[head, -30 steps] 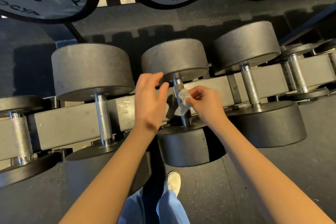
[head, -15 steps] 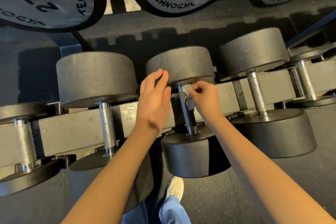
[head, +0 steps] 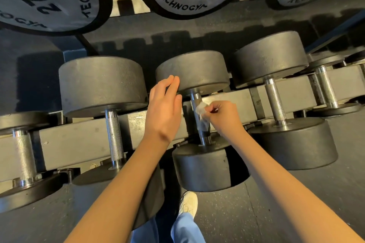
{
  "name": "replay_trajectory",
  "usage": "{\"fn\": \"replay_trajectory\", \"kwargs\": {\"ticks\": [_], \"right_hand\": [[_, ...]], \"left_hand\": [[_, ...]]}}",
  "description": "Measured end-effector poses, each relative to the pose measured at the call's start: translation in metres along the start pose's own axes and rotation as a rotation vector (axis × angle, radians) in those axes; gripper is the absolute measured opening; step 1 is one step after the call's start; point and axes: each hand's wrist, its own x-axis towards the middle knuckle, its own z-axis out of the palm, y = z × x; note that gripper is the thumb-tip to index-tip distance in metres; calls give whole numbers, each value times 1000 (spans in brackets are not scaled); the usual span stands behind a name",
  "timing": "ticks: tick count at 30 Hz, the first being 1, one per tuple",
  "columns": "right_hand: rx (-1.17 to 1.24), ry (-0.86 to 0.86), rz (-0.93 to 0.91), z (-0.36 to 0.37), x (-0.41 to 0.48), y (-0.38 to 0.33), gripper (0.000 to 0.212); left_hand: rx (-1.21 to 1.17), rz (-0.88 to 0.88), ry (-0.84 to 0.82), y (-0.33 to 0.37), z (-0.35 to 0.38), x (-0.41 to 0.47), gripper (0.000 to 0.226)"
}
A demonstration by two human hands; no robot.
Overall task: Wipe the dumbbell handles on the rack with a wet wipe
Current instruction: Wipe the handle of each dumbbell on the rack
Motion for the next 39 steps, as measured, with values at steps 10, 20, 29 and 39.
{"fn": "replay_trajectory", "kwargs": {"ticks": [10,20,29,39], "right_hand": [[2,6,-2,-2,-1,4,22],[-373,-274,40,-11,-3,0,23],[138,158,1,10,15,-17,9],[69,43,80,6,9,-16,3]], "left_hand": [[36,11,17,-2,1,0,44],[16,9,7,-3,4,-1,45],[54,21,-1,-2,2,0,45],[60,23,-6,-5,1,1,46]]}}
